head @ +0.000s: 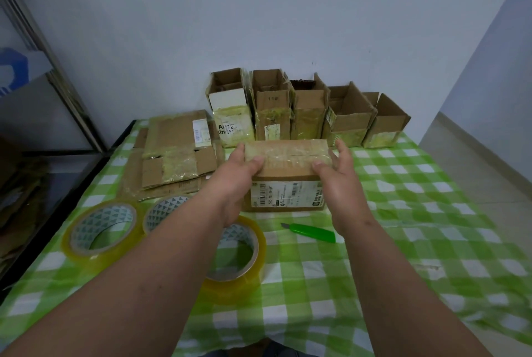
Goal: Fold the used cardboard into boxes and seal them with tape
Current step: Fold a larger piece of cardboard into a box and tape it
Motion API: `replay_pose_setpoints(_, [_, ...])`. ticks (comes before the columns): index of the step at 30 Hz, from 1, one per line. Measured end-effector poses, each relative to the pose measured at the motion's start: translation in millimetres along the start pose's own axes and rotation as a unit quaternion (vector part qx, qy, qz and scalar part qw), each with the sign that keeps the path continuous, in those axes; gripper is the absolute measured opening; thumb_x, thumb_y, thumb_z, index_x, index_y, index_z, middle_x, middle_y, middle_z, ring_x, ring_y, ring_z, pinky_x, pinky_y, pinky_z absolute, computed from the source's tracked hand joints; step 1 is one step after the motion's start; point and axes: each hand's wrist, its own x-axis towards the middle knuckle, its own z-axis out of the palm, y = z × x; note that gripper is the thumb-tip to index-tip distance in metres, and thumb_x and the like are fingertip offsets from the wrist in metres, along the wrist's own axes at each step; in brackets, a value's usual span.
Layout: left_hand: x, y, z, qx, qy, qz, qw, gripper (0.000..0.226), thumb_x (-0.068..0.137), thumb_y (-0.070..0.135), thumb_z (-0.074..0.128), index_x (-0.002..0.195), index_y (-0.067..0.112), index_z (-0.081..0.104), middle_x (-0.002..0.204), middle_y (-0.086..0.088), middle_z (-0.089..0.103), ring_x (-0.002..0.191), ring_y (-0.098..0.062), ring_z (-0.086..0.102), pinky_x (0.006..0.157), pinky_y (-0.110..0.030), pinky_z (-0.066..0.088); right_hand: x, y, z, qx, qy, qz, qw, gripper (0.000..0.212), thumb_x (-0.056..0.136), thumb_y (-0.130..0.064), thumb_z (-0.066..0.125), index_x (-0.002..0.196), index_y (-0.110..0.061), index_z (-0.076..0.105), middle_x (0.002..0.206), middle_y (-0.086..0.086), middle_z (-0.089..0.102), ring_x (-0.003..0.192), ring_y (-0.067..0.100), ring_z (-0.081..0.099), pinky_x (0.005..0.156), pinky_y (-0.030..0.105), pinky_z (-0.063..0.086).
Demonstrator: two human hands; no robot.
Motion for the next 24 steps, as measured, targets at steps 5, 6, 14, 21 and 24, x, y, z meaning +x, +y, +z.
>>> replay_pose_setpoints(5, [1, 2, 7, -0.027, 0.015, 0.011, 0.999, 0.059, 0.103, 0.017, 0.047, 0.155, 0.031, 0.021, 0.122, -0.001, 0.057, 0.106, -0.027, 0.063, 0.096, -0.051, 0.052, 6, -9, 0, -0.013, -0.03, 0.038, 0.999, 0.063, 0.098, -0.019, 0.048, 0.154, -0.035, 0.025, 0.154, -0.006, 0.036, 0.128, 0.019, 0.049, 0.104, 0.044, 0.046])
replay_pose_setpoints(6, [0, 3, 8, -0.022, 0.011, 0.011, 1.0, 0.059, 0.104, 0.018, 0.046, 0.155, 0.03, 0.02, 0.126, -0.001, 0.056, 0.107, -0.026, 0.063, 0.098, -0.05, 0.051, 6, -8, 1, -0.007, -0.034, 0.045, 0.998, 0.064, 0.097, -0.02, 0.047, 0.154, -0.037, 0.023, 0.156, -0.004, 0.034, 0.133, 0.021, 0.046, 0.109, 0.048, 0.042])
replay_pose_setpoints(14, [-1, -1, 3, 0.022, 0.012, 0.012, 1.0, 0.063, 0.103, 0.032, 0.046, 0.156, 0.035, 0.012, 0.162, -0.004, 0.022, 0.138, -0.03, 0.039, 0.113, -0.054, 0.034, 5, -8, -4, 0.028, -0.051, 0.068, 0.996, 0.064, 0.101, -0.013, 0.046, 0.156, -0.034, 0.02, 0.15, 0.0, 0.042, 0.115, 0.019, 0.058, 0.098, 0.042, 0.051])
replay_pose_setpoints(21, [-4, -4, -2, 0.1, 0.004, 0.015, 0.995, 0.063, 0.097, 0.048, 0.046, 0.154, 0.033, 0.024, 0.157, -0.002, 0.033, 0.138, -0.028, 0.039, 0.116, -0.052, 0.029, 2, -10, -7, -0.011, -0.064, 0.088, 0.994, 0.062, 0.1, -0.016, 0.049, 0.155, -0.03, 0.024, 0.15, 0.003, 0.045, 0.124, 0.024, 0.052, 0.108, 0.047, 0.042])
replay_pose_setpoints(24, [-6, -7, -3, 0.132, 0.009, 0.008, 0.991, 0.062, 0.091, 0.054, 0.046, 0.147, 0.03, 0.035, 0.146, -0.005, 0.047, 0.13, -0.029, 0.047, 0.112, -0.054, 0.033, -4, -11, -11, -0.028, -0.075, 0.098, 0.992, 0.048, 0.1, -0.018, 0.049, 0.146, -0.025, 0.04, 0.135, 0.003, 0.057, 0.119, 0.024, 0.056, 0.109, 0.051, 0.04])
